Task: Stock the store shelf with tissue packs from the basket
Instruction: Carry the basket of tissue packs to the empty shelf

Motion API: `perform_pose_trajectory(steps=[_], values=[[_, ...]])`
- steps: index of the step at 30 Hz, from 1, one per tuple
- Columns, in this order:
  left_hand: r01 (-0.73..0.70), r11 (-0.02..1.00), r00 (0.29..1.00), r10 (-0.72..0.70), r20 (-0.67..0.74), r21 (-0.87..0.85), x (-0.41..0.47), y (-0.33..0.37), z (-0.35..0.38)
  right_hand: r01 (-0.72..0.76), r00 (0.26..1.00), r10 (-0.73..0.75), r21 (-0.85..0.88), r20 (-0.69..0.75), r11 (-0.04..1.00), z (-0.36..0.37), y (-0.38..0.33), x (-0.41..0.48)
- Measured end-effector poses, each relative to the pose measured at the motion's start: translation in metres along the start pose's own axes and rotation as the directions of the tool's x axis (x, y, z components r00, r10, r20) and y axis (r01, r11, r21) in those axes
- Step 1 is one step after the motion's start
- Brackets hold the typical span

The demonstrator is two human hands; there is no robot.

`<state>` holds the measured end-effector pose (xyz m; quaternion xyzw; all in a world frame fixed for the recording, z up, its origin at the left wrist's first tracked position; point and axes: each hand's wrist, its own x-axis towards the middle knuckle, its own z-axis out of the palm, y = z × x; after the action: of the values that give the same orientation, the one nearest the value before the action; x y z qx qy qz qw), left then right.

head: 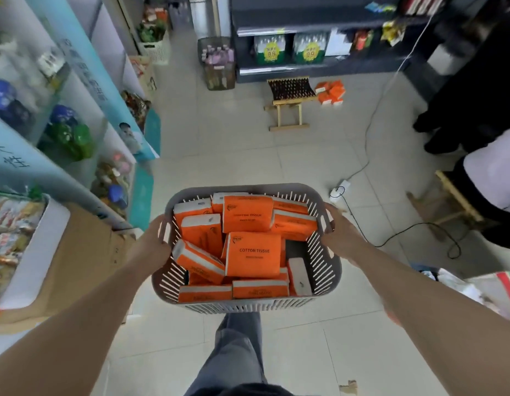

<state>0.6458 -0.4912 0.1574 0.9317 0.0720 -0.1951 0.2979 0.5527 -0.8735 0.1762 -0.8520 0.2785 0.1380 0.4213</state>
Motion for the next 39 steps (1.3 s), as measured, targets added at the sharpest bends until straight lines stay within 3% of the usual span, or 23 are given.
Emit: perform_pose_trajectory(steps=[13, 20, 39], values=[[-0.103, 0.989, 0.989, 0.112, 0.093, -0.102, 0.183, 0.154, -0.013, -0.061, 0.994, 0.064, 0.037, -0.092, 0.997, -0.090, -0.056, 0.160], [-0.137, 0.989, 0.987, 0.140, 0.077, -0.050, 0.270, 0.240, -0.004, -0.031, 0.993, 0.034, 0.026, -0.116, 0.999, -0.147, -0.082, 0.256], [-0.029, 0.997, 0.998, 0.032, 0.049, -0.068, 0.522, 0.457, 0.020, -0.001, 0.999, 0.003, 0.031, -0.049, 1.000, -0.297, -0.155, 0.574]])
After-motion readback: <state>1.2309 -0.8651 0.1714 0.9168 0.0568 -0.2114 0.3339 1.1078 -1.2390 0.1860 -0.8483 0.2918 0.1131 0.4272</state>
